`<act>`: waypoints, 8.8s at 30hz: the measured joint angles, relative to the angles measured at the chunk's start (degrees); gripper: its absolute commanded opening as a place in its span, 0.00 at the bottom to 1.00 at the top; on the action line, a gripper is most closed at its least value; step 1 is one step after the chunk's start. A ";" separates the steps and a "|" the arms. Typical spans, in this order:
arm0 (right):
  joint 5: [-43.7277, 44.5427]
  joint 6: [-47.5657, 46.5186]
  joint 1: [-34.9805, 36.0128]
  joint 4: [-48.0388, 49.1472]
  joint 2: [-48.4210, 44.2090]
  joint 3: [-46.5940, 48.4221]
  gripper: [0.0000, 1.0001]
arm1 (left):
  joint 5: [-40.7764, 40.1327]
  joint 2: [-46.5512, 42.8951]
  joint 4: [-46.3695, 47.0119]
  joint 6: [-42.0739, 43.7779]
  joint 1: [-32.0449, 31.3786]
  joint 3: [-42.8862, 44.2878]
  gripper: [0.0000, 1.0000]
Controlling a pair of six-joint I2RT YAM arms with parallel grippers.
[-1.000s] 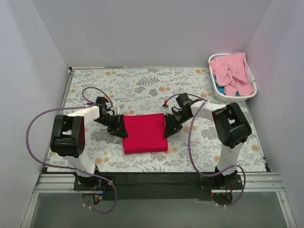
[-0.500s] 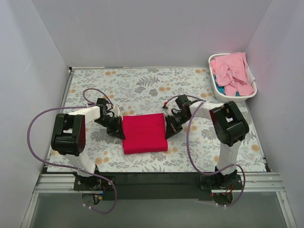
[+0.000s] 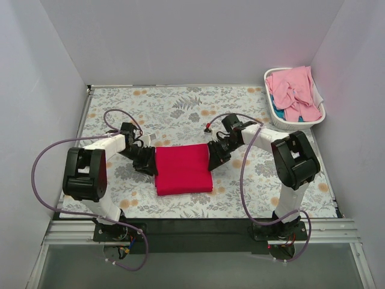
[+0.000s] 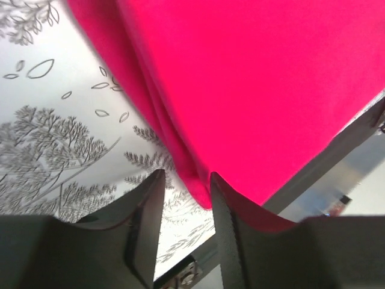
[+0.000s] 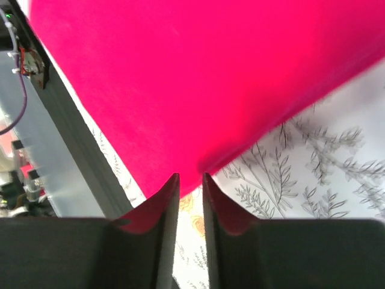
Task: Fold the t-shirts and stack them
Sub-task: Fold the tshirt, then neatly place the folded tshirt to the corner
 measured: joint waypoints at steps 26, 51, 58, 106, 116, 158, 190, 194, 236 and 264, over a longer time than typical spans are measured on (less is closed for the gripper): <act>-10.71 6.47 -2.08 7.76 16.02 12.66 0.36 | 16.52 15.34 14.71 -13.70 -2.40 9.68 0.37; -16.31 38.49 4.79 35.98 0.11 -6.84 0.01 | 23.74 0.68 35.85 -37.59 -12.11 -0.52 0.00; -16.17 41.83 4.31 41.88 7.56 -6.54 0.01 | 22.43 9.73 39.82 -40.46 -11.63 -0.68 0.00; -15.93 25.05 -1.09 33.22 9.86 -8.15 0.01 | 27.76 11.91 22.40 -15.80 0.15 -5.33 0.06; -16.20 25.73 -1.36 30.62 8.35 13.22 0.01 | 31.17 5.51 31.30 -25.40 0.04 5.27 0.08; -17.70 31.87 -11.06 36.24 36.61 34.80 0.01 | 23.34 36.09 54.18 -46.12 4.04 25.62 0.06; -2.75 8.02 -22.29 6.97 -15.76 5.92 0.66 | -44.81 -0.07 17.92 -36.92 -38.36 14.21 0.87; -1.77 6.51 -22.29 6.10 -16.90 5.90 0.68 | -52.30 6.69 16.37 -39.67 -37.94 16.55 0.87; -2.67 3.19 -25.68 -0.59 -10.62 8.63 0.98 | -41.24 17.84 30.40 -4.85 16.28 21.59 0.91; -1.92 0.74 -25.68 -2.23 -11.63 8.70 0.98 | -32.37 13.33 13.20 7.63 25.73 30.56 0.94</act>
